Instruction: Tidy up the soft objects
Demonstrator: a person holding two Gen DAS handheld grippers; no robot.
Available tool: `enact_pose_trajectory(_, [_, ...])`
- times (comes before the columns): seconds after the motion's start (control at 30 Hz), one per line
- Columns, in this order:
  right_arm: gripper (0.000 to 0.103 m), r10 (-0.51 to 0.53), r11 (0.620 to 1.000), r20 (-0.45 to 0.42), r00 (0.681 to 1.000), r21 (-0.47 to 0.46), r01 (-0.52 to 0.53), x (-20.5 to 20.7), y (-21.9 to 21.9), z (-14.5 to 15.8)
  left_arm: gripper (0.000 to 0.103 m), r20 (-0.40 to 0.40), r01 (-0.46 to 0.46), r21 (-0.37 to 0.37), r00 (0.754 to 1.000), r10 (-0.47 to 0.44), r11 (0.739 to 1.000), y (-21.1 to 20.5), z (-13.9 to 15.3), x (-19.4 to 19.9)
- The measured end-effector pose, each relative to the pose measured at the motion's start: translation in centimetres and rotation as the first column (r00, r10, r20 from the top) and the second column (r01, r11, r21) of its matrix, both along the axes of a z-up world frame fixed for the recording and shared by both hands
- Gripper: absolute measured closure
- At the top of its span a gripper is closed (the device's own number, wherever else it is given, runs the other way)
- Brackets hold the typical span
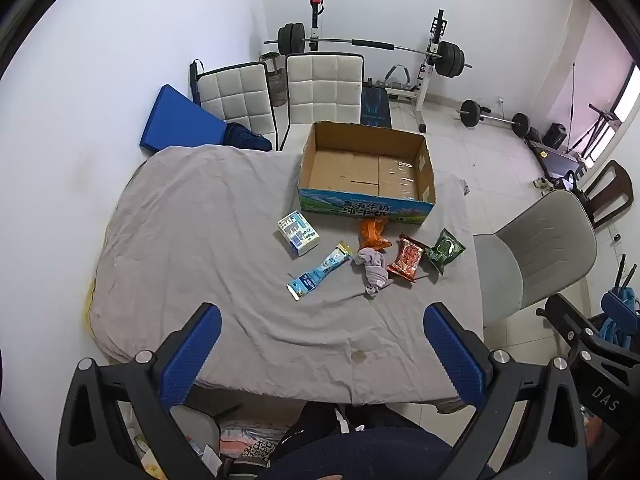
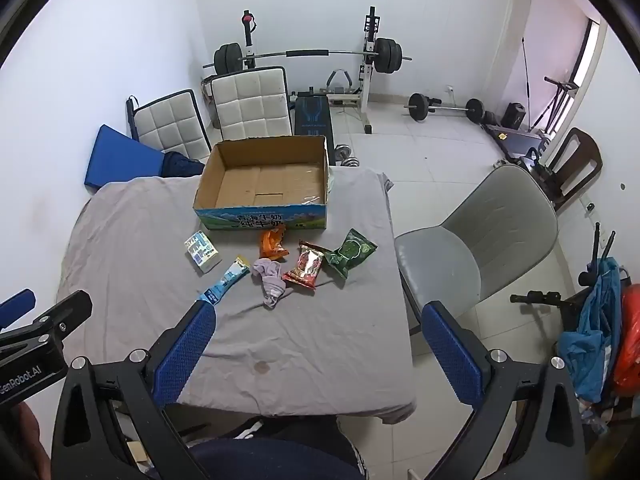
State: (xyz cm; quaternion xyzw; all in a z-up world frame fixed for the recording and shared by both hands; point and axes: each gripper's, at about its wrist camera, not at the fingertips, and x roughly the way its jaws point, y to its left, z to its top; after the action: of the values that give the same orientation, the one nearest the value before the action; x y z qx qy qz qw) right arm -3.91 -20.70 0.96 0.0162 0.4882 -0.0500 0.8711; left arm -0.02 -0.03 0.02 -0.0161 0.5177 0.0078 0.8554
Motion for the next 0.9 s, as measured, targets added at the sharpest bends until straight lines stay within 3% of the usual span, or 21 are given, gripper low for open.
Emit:
enact_pose_trajectory(0.43, [0.000, -0.010, 1.000, 0.015, 1.000, -0.023, 0.010, 0.2, -0.2, 0.3, 0.000, 0.001, -0.010, 0.002, 1.000, 0.010, 1.000, 0.8, -0.9, 0.8])
enact_pose_trajectory(0.9, [0.000, -0.009, 0.999, 0.041, 0.999, -0.037, 0.011, 0.1, -0.4, 1.3, 0.000, 0.025, -0.007, 0.019, 1.000, 0.007, 1.000, 0.0, 0.3, 0.6])
